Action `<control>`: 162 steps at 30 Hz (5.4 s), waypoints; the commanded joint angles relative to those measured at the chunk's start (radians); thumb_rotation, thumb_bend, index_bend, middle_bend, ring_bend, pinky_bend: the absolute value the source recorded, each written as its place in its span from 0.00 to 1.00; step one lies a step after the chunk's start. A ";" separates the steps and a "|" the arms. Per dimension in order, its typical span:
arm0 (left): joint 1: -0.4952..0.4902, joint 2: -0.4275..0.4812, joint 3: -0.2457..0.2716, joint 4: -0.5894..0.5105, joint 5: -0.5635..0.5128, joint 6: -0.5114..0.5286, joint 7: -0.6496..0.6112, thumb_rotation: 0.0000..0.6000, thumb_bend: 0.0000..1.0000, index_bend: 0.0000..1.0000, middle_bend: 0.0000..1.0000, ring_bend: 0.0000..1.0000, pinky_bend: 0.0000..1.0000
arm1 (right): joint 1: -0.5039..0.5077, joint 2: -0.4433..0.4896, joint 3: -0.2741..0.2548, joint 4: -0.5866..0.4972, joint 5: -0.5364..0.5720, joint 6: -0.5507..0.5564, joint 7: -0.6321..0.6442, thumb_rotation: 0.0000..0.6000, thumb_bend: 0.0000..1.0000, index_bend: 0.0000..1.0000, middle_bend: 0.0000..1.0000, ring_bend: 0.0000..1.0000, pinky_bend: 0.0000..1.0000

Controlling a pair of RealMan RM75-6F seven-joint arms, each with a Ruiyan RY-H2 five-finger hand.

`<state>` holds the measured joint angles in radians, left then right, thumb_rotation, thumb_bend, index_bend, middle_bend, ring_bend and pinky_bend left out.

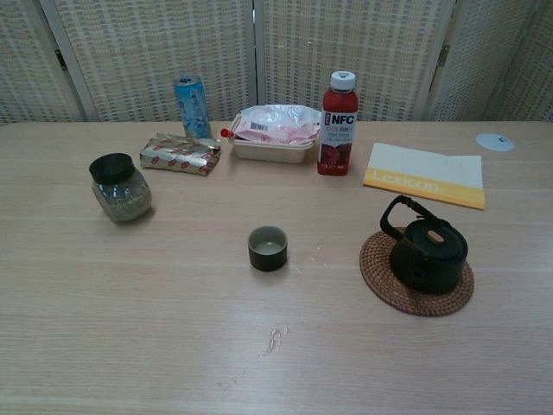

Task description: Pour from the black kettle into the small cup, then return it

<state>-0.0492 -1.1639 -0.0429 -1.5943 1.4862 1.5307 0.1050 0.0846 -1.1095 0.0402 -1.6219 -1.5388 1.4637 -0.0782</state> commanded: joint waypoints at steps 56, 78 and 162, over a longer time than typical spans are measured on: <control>0.015 0.035 0.003 -0.033 -0.017 0.000 0.013 1.00 0.25 0.17 0.00 0.06 0.00 | 0.657 -0.218 0.112 0.051 0.141 -0.765 0.016 1.00 0.06 0.27 0.35 0.19 0.14; 0.015 0.029 0.000 -0.011 -0.008 0.007 0.001 1.00 0.25 0.17 0.00 0.06 0.00 | 0.701 -0.299 0.056 0.180 0.185 -0.811 0.089 1.00 0.07 0.29 0.39 0.23 0.14; 0.028 0.034 0.003 -0.024 0.007 0.025 -0.028 1.00 0.25 0.17 0.00 0.06 0.00 | 0.425 -0.092 -0.080 0.030 0.142 -0.472 -0.125 1.00 0.00 0.18 0.22 0.16 0.08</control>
<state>-0.0208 -1.1300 -0.0400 -1.6181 1.4928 1.5553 0.0767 0.5051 -1.1962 -0.0431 -1.5975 -1.4006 0.9981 -0.2031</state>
